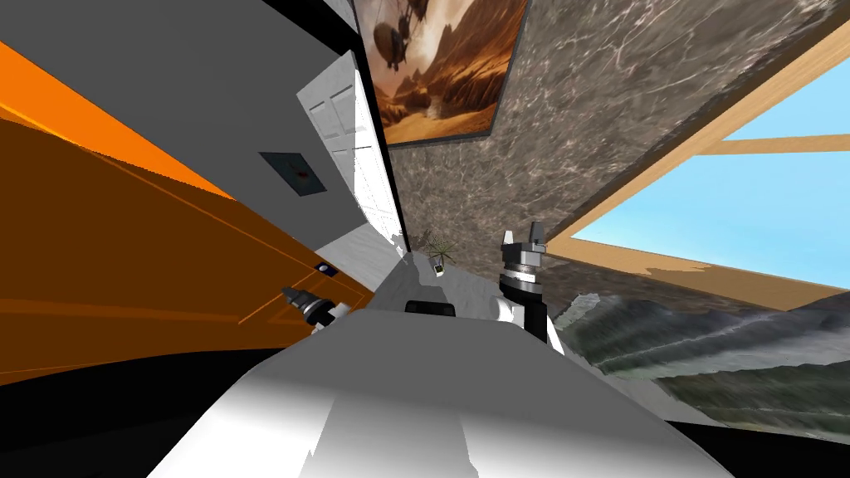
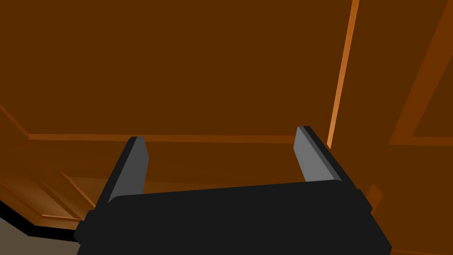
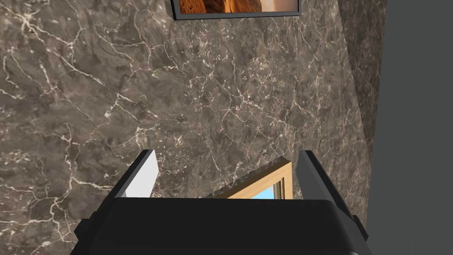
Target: Push the door open
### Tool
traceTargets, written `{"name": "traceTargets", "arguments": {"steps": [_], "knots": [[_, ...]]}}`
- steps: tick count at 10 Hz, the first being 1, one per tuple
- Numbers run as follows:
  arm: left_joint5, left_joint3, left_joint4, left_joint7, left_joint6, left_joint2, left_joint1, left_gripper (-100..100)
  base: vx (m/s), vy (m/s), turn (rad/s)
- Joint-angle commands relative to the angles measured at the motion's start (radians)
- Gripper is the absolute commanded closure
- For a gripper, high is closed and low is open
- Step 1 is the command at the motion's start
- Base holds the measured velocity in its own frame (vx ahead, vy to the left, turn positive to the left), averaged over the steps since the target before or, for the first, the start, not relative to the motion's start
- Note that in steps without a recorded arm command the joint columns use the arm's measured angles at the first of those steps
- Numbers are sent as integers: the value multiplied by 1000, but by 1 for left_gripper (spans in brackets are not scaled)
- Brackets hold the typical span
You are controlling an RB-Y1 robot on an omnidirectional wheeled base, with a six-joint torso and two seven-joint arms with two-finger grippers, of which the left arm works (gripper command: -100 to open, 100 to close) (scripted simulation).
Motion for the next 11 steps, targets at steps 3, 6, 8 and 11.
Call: {"name": "traceTargets", "arguments": {"steps": [3,6,8,11], "knots": [[-17,71,60,5,-3,-19,-33,-100,34,76,-171],[-31,136,124,10,-12,-37,-63,-100,25,90,-185],[-39,171,158,13,-16,-49,-79,-100,21,69,-155],[-45,199,197,16,-27,-54,-89,-100,7,76,-135]]}}
